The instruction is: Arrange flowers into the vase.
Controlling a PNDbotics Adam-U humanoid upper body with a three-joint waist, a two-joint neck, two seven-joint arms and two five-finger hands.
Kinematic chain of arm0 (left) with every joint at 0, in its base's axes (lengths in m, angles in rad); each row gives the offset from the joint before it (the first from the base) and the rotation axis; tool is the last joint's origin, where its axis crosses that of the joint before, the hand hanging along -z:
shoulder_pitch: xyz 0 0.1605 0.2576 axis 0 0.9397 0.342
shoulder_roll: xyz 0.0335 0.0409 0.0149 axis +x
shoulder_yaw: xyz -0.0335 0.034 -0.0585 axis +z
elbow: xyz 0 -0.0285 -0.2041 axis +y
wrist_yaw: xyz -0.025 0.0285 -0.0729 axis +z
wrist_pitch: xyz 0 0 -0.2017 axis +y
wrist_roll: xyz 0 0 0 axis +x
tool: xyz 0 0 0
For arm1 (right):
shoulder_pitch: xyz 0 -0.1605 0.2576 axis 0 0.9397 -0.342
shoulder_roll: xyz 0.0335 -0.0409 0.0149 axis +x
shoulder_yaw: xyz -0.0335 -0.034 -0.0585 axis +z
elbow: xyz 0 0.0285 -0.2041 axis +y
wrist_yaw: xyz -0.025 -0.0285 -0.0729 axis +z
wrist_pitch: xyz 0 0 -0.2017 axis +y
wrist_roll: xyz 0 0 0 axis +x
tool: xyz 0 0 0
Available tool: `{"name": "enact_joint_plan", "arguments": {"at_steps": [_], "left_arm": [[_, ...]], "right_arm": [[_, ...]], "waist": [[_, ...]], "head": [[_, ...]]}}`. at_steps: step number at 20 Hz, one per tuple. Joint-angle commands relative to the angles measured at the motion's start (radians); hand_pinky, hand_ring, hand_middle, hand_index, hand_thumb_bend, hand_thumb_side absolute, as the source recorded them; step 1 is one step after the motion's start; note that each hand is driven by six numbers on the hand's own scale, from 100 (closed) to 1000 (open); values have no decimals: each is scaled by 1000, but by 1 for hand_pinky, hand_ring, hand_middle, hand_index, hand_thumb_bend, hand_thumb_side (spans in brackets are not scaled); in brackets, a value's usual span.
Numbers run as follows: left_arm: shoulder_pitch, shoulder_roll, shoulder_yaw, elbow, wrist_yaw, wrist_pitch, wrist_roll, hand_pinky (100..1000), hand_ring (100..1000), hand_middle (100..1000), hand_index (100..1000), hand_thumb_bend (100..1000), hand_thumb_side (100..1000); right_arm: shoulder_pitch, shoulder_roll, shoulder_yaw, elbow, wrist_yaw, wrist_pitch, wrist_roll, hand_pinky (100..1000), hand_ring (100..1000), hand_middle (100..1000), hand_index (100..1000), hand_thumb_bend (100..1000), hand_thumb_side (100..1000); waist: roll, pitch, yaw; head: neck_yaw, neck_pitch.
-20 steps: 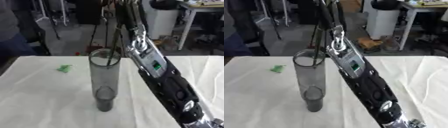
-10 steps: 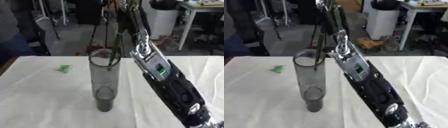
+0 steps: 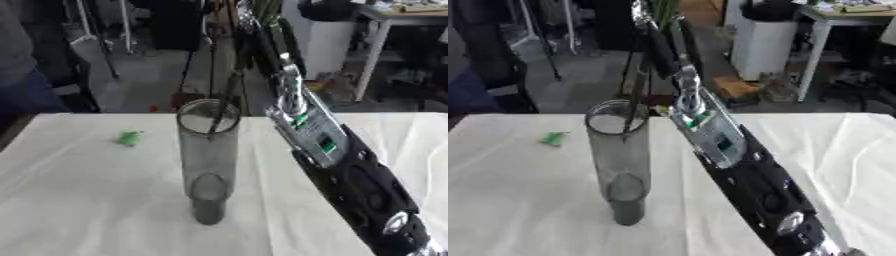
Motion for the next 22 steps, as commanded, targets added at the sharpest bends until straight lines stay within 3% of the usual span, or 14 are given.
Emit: {"name": "enact_joint_plan", "arguments": {"at_steps": [1, 12, 22], "left_arm": [[-11, 19, 12, -8, -2, -2, 3, 562, 492, 633, 701, 1000, 843], [-8, 22, 14, -6, -4, -3, 6, 562, 492, 633, 701, 1000, 844], [-2, 30, 18, -4, -8, -4, 11, 562, 492, 632, 701, 1000, 845]], "right_arm": [[-14, -27, -3, -21, 16, -2, 10, 100, 311, 247, 287, 100, 929], [-5, -71, 25, -24, 48, -2, 72, 100, 312, 289, 328, 100, 928], [16, -172, 58, -63, 48, 17, 239, 100, 341, 307, 359, 100, 961]], "waist": [[2, -10, -2], [-3, -12, -8], [-12, -14, -25]], "head": [[5, -10], [12, -8], [30, -9]]}}
